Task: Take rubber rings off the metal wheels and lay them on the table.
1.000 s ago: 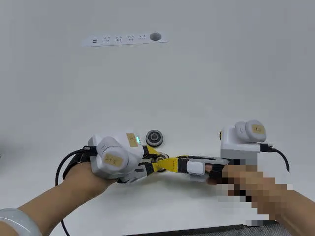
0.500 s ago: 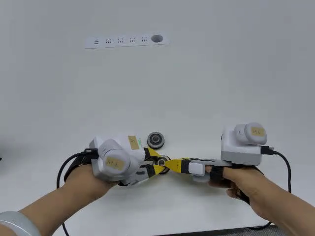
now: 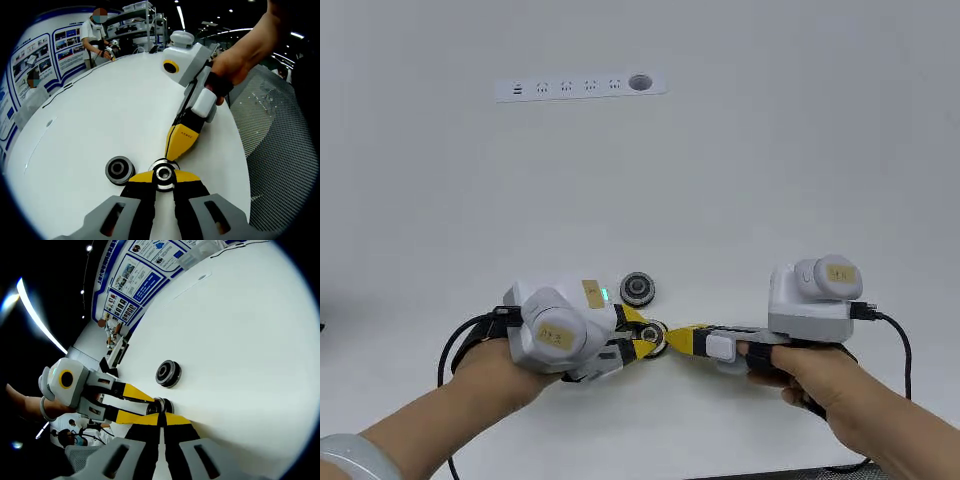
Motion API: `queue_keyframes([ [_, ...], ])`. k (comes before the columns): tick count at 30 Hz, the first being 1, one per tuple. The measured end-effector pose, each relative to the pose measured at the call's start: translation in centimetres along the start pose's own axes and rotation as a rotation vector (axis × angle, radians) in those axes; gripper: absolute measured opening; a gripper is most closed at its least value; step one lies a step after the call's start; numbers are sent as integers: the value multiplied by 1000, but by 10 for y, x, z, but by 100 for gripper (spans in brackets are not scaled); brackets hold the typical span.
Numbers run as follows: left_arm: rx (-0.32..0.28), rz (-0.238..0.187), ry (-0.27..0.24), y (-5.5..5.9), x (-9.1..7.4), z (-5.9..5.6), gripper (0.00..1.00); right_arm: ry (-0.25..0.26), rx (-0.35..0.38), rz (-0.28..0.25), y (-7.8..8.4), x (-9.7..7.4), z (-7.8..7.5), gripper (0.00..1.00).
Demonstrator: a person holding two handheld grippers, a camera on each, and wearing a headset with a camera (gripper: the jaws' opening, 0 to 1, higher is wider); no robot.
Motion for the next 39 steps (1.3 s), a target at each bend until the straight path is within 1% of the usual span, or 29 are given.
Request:
queue_keyframes([
  [11, 2, -1, 1, -1, 0, -1, 12, 10, 5, 3, 0, 0, 0, 3],
  [21, 5, -1, 2, -1, -1, -1, 12, 28, 75, -1, 0, -1, 1, 2],
  [28, 5, 1, 2, -1, -1, -1, 12, 24, 89, 4, -1, 0, 3, 1],
  [29, 5, 1, 2, -1, -1, -1, 12, 21, 93, 2, -1, 0, 5, 1],
  [39, 4, 0, 1, -1, 0, -1, 12, 12, 93, 2, -3, -1, 8, 1],
])
Point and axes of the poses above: the centre of the closed fingertips' face, and the gripper's own axes: x roughly forward along the fingers, z roughly to its left, y roughly out of its underside, the point moved 7 cm from there along -x, roughly backward along the fingers, and after that the axes turned 8 degrees about -x, right-handed, at the moved point
